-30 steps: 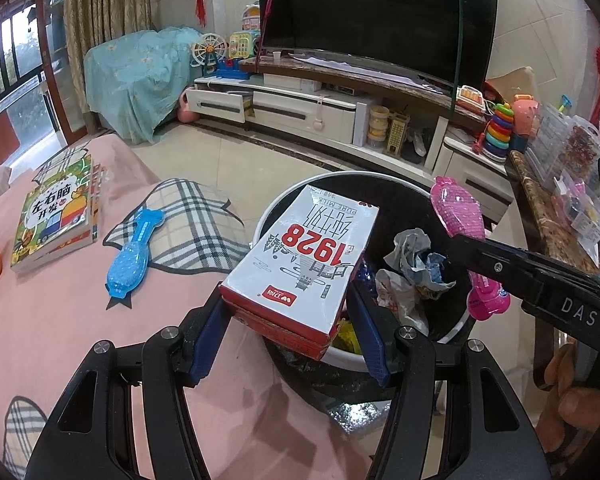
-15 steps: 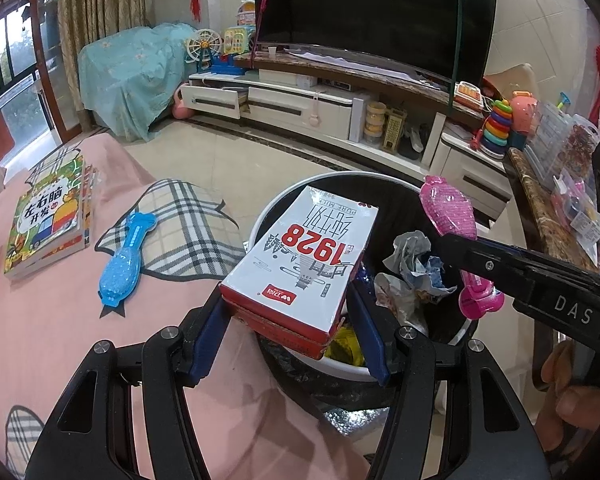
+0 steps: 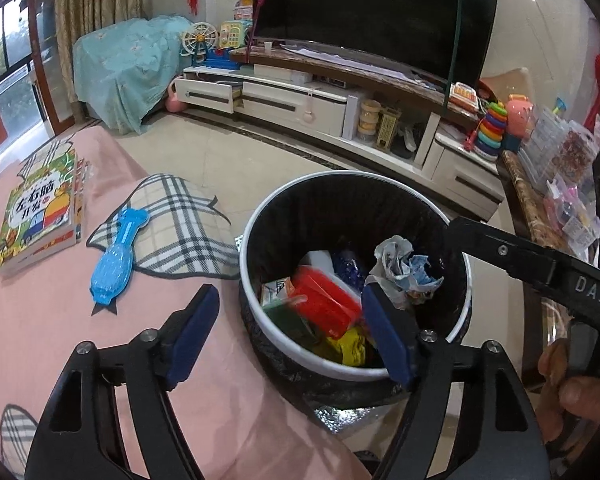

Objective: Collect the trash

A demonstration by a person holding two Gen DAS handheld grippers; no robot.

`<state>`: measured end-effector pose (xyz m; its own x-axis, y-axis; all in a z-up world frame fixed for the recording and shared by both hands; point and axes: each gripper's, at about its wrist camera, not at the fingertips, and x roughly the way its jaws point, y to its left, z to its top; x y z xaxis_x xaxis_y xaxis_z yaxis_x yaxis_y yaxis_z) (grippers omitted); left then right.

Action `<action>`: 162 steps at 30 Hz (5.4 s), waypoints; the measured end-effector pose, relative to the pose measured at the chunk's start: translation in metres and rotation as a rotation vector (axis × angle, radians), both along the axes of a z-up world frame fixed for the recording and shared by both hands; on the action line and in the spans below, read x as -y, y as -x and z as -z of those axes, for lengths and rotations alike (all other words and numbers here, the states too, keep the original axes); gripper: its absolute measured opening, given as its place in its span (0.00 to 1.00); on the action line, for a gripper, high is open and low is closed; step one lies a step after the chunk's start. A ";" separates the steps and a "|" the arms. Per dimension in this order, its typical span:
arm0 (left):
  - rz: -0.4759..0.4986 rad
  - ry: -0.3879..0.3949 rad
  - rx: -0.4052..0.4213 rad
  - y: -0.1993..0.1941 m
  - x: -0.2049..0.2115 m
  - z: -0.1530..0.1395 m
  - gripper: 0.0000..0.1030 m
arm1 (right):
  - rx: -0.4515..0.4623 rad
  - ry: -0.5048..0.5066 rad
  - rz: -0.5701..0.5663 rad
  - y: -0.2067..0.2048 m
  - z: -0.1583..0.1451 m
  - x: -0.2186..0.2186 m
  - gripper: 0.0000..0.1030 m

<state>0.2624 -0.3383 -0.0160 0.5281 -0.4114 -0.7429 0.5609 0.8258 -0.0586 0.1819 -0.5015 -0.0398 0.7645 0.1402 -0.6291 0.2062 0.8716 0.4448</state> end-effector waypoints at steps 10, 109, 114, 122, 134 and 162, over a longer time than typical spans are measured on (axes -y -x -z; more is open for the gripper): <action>-0.083 0.108 0.027 0.039 -0.069 -0.005 0.76 | 0.069 0.025 0.037 0.037 -0.013 -0.027 0.78; -0.352 0.174 0.523 0.220 -0.223 -0.038 1.00 | 0.382 0.486 0.156 0.183 -0.051 -0.188 1.00; -0.352 0.173 0.524 0.220 -0.223 -0.038 1.00 | 0.382 0.485 0.156 0.183 -0.052 -0.189 1.00; -0.355 0.173 0.518 0.219 -0.223 -0.036 1.00 | 0.384 0.488 0.152 0.184 -0.052 -0.190 1.00; -0.356 0.176 0.516 0.219 -0.224 -0.036 1.00 | 0.382 0.481 0.143 0.184 -0.053 -0.190 1.00; -0.351 0.172 0.514 0.220 -0.225 -0.034 1.00 | 0.373 0.459 0.135 0.179 -0.050 -0.191 1.00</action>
